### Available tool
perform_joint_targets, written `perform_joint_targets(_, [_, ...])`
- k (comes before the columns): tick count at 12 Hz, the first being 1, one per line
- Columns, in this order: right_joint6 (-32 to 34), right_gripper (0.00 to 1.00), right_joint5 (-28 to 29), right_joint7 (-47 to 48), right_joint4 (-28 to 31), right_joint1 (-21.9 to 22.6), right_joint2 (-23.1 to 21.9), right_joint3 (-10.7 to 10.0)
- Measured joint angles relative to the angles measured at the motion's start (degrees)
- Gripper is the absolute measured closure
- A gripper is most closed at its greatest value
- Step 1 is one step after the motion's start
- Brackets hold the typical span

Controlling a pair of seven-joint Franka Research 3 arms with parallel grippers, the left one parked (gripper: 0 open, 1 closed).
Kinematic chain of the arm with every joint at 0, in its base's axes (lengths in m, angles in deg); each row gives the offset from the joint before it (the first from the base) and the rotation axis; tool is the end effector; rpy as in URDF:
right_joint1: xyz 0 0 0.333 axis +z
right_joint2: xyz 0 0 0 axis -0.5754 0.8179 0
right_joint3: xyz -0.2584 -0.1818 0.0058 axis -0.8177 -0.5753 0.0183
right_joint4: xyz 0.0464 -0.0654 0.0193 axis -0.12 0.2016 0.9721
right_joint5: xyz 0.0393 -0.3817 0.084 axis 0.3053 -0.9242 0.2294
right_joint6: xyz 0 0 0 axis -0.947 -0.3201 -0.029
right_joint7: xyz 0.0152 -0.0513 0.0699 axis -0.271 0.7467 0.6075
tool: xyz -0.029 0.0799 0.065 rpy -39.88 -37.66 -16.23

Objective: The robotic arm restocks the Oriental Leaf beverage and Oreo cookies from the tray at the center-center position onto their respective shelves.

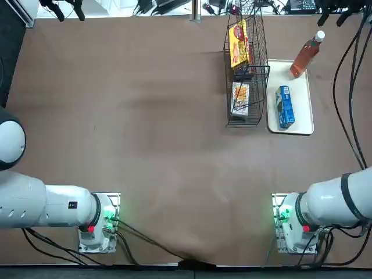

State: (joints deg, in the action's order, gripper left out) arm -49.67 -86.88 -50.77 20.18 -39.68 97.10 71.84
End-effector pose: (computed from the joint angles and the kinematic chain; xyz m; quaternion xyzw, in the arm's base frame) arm 0.5978 -0.0909 0.5283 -0.9999 0.0048 0.0095 0.0124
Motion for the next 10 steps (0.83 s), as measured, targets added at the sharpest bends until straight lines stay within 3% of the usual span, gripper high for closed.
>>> perform_joint_targets(5, [-8.3, 0.0, -0.1, -8.7, -0.2, -3.4, 6.7, -0.1])
perform_joint_targets(10, [-12.0, 0.0, -2.9, -15.5, -0.4, -3.6, 10.3, -0.1])
